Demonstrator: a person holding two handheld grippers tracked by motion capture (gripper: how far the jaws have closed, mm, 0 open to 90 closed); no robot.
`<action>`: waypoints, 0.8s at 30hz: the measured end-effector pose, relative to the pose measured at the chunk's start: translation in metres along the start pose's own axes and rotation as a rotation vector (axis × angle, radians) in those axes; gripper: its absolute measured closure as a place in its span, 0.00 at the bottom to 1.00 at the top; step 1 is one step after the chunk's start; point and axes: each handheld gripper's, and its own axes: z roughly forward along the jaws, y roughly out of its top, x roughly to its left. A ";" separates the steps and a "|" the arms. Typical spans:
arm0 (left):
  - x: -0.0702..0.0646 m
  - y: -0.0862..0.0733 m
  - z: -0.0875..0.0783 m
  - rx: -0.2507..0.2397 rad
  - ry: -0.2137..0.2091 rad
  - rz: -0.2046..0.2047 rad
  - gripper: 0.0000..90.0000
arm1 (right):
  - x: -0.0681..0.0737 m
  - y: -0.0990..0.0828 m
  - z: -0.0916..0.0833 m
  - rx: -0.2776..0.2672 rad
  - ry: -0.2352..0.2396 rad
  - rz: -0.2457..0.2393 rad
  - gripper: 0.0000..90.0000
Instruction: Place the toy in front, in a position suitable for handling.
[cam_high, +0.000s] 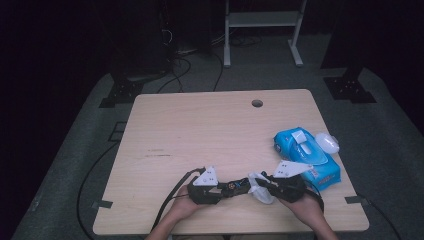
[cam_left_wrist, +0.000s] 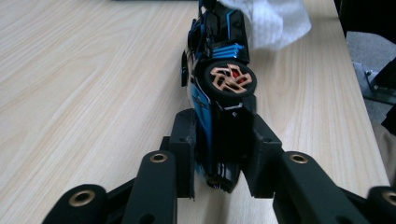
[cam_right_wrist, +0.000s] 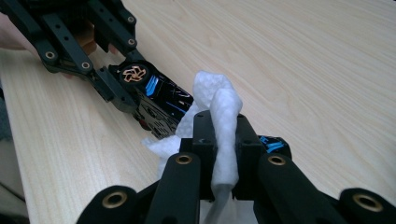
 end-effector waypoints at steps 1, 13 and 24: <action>0.000 0.001 0.000 -0.003 -0.004 -0.012 0.72 | 0.001 0.000 0.001 0.000 -0.002 -0.005 0.91; -0.003 0.004 0.007 0.006 0.002 0.021 0.72 | 0.030 0.029 0.016 -0.038 0.038 -0.084 0.92; 0.000 -0.003 -0.005 0.014 -0.001 0.025 0.77 | 0.009 0.007 0.006 -0.007 -0.051 -0.054 0.92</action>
